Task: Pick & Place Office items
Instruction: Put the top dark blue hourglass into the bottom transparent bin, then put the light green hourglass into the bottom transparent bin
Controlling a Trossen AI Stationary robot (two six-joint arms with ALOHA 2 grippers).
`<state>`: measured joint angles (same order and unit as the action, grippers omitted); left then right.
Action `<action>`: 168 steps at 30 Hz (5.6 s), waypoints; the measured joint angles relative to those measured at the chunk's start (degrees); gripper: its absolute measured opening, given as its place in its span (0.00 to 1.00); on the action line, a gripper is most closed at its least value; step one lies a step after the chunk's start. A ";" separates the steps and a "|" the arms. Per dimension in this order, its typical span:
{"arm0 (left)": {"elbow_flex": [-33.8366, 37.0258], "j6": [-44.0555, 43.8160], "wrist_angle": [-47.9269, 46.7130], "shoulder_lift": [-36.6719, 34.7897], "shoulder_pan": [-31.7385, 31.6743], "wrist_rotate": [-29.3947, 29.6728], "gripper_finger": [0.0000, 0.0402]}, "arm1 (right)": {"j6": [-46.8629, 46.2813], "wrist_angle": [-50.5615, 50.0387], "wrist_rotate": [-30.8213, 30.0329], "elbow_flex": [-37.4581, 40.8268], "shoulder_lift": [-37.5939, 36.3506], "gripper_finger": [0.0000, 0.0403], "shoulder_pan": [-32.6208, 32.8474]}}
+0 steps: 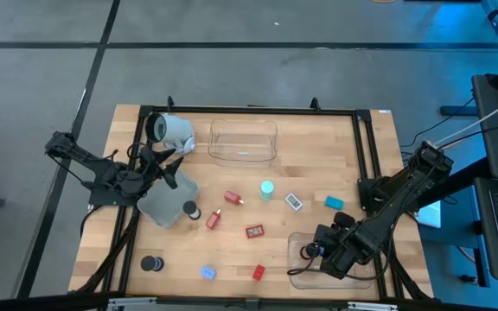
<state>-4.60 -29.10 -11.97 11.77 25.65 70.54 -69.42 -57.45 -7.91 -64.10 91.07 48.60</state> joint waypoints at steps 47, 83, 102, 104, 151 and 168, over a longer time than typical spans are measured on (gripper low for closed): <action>0.00 -1.68 -0.02 0.30 0.01 0.17 0.53 | 21.02 14.44 -22.96 -0.02 -14.68 0.72 -18.82; 0.00 1.84 -0.04 0.32 0.00 0.30 0.53 | 51.99 34.39 -3.61 -0.02 5.18 0.88 -40.89; 0.00 1.86 -0.04 0.39 0.00 0.35 0.53 | 52.08 33.13 -9.85 -0.02 4.74 0.88 -39.73; 0.00 1.86 -0.04 0.39 0.01 0.33 0.53 | 51.29 32.54 -9.27 0.04 4.95 0.88 -39.95; 0.00 1.84 -0.02 0.39 0.00 0.08 0.53 | 32.72 27.65 -11.16 -5.78 -6.79 0.50 -27.55; 0.00 -0.35 0.17 1.92 0.02 -1.68 0.53 | -12.20 20.78 -13.88 -6.21 -12.07 0.50 3.79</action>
<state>-4.60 -29.45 -11.79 13.69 25.67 68.86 -81.61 -36.67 -21.80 -70.30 79.00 52.39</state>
